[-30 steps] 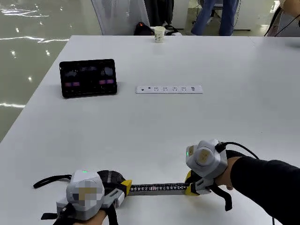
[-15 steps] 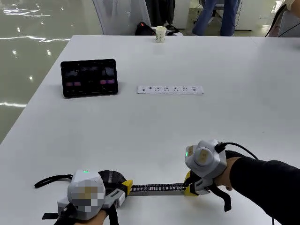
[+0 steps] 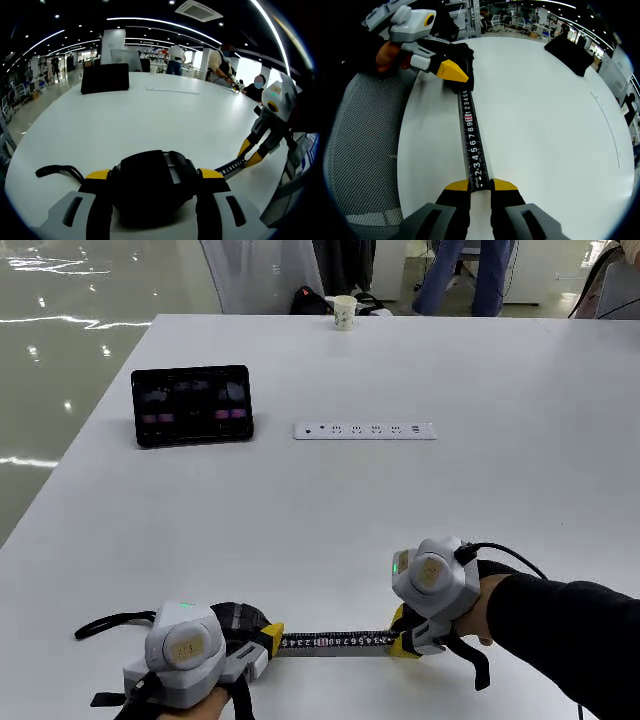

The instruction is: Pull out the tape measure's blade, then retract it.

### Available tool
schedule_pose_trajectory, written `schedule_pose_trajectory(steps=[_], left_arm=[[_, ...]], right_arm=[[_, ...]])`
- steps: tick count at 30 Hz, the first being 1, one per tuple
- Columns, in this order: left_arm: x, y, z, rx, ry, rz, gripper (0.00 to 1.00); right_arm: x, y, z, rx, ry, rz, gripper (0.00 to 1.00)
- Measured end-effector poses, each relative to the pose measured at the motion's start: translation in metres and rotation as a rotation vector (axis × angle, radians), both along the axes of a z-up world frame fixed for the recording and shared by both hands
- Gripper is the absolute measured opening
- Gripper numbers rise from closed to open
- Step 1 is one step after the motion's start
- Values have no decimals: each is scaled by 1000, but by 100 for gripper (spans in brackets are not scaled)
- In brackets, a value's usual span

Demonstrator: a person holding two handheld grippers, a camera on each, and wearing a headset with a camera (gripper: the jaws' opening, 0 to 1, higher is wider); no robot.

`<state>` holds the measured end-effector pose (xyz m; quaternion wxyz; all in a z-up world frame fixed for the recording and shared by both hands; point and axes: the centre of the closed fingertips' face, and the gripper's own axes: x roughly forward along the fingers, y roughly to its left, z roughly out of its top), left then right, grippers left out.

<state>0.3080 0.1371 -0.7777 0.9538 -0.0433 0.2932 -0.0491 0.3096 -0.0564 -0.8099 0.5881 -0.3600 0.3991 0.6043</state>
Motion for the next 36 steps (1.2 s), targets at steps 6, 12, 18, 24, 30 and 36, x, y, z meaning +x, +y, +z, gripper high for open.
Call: schedule_pose_trajectory(steps=[6,12,18,24,30,36], left_arm=[[0,0,0,-1,1,0,63],[0,0,0,-2,3,-1,63],[0,1,0,-2,4,0,62],[0,1,-1,1,6,-4,63],[-1,1,-1,7,18,-5,62],[-1,1,0,-2,6,-7,62]], right_arm=[[0,2,-1,3,0,0,12],[0,4,-1,2,-1,1,12],[-1,5,-1,4,0,-2,12],[-1,7,-1,3,2,1,12],[-1,8,0,5,-3,-2,12],[-2,10,0,8,2,0,12]])
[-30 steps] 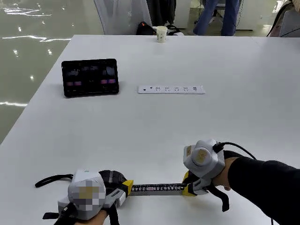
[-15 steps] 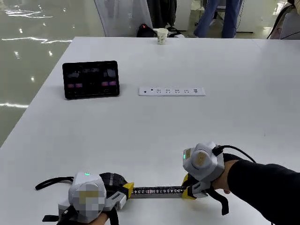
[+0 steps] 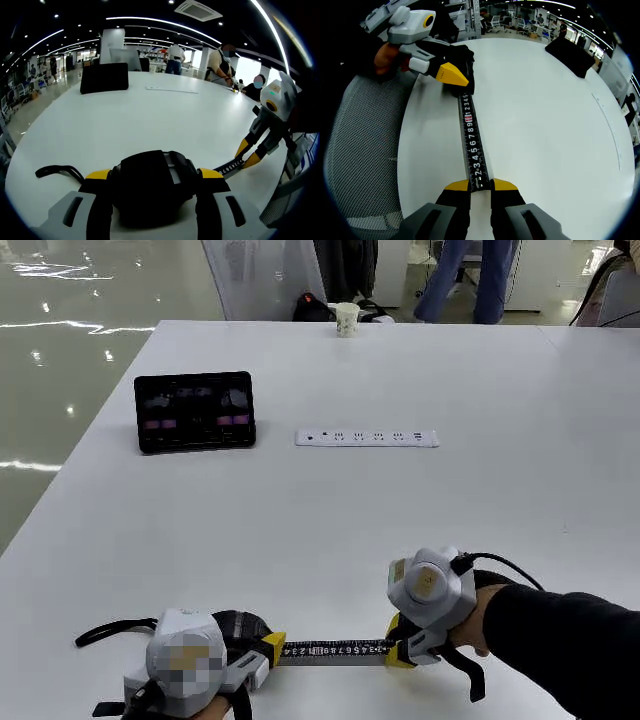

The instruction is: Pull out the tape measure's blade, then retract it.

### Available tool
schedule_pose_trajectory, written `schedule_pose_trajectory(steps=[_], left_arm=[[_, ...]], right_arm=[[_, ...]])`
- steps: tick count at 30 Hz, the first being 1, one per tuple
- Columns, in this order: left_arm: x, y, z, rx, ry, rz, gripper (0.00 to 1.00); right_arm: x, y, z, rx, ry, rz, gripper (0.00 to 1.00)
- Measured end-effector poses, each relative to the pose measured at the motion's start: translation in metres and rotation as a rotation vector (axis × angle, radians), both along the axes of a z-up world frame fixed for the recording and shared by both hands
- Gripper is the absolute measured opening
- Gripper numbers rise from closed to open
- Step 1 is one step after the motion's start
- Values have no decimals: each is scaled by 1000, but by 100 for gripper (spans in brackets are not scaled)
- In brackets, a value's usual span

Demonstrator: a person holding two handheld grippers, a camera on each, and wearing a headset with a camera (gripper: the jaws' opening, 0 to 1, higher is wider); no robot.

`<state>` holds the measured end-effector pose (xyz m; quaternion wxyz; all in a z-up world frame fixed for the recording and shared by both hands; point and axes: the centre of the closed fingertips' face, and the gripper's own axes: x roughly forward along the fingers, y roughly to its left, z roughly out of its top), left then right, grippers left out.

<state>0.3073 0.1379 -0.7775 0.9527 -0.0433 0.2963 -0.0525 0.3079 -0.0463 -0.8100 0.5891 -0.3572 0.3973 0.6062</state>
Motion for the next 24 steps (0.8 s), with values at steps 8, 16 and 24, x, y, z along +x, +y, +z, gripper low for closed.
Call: schedule_pose_trajectory(steps=[8,16,24], left_arm=[[1,0,0,-4,-4,1,63],[1,0,0,1,-8,2,63],[0,-1,0,-5,-8,-5,62]], right_arm=[[0,2,1,4,0,-4,12],[-1,3,1,2,-3,-3,12],[-1,5,0,9,-6,-7,12]])
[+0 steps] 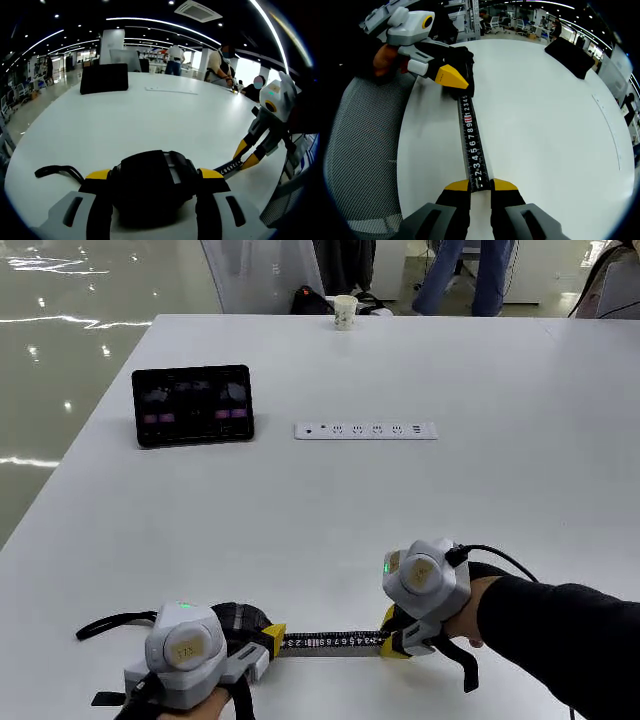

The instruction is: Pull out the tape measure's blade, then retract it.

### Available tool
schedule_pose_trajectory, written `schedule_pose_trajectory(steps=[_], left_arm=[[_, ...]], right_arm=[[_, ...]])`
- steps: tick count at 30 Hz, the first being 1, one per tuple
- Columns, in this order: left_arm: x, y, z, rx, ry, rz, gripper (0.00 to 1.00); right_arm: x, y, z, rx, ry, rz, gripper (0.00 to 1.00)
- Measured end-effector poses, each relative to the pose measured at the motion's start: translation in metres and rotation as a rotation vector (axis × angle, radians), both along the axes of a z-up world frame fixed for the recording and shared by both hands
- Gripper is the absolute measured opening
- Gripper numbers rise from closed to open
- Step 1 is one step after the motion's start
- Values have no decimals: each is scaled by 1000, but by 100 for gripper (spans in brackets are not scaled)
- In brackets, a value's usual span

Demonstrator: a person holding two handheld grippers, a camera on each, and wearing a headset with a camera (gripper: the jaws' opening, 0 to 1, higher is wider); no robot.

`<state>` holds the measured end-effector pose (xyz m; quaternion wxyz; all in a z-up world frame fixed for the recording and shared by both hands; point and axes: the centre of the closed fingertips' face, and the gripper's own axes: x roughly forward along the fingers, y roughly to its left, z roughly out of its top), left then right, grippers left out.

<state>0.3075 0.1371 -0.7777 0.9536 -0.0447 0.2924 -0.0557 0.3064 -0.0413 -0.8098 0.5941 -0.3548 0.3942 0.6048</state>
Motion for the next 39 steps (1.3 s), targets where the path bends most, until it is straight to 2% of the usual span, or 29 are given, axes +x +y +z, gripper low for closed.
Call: schedule_pose_trajectory(steps=[39], left_arm=[[0,1,-1,-7,9,-3,62]], right_arm=[[0,12,0,10,7,12,12]])
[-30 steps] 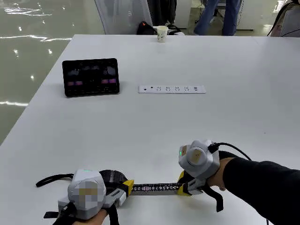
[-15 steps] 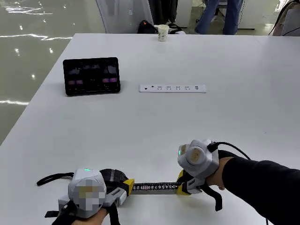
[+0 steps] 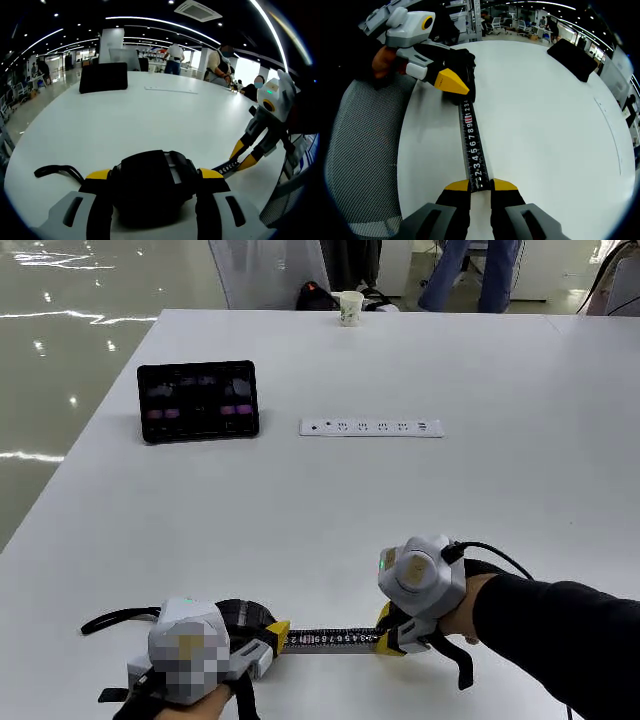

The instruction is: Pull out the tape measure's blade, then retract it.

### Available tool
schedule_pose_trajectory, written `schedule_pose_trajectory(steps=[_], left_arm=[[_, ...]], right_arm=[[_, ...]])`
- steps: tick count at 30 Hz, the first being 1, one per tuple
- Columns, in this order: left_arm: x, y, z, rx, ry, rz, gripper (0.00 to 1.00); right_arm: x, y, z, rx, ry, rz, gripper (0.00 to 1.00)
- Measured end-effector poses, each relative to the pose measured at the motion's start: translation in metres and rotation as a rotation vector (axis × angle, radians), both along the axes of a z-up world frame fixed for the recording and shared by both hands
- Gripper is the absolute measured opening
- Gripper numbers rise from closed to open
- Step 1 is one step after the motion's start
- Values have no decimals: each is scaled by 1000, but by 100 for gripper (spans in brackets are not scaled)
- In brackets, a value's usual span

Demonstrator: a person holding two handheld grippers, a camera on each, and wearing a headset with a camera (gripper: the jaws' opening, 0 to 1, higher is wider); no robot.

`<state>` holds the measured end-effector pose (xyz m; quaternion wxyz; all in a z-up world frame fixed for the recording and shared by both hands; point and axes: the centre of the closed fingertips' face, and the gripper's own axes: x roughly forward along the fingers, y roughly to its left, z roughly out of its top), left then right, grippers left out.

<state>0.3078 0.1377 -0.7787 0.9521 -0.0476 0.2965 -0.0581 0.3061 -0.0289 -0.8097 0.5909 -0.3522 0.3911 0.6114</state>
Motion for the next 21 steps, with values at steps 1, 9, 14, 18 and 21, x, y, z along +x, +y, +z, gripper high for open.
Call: schedule_pose_trajectory(steps=[1,9,14,18,21], left_arm=[[0,0,0,0,0,0,62],[0,0,0,-2,3,0,62],[-1,0,0,-4,5,-1,62],[-1,0,0,-6,5,1,62],[-1,0,0,-7,5,2,62]], right_arm=[[0,0,0,1,0,-1,12],[-1,4,1,4,0,0,12],[-1,4,1,6,2,-2,12],[-1,6,0,8,-5,9,11],[-1,7,0,5,-7,14,11]])
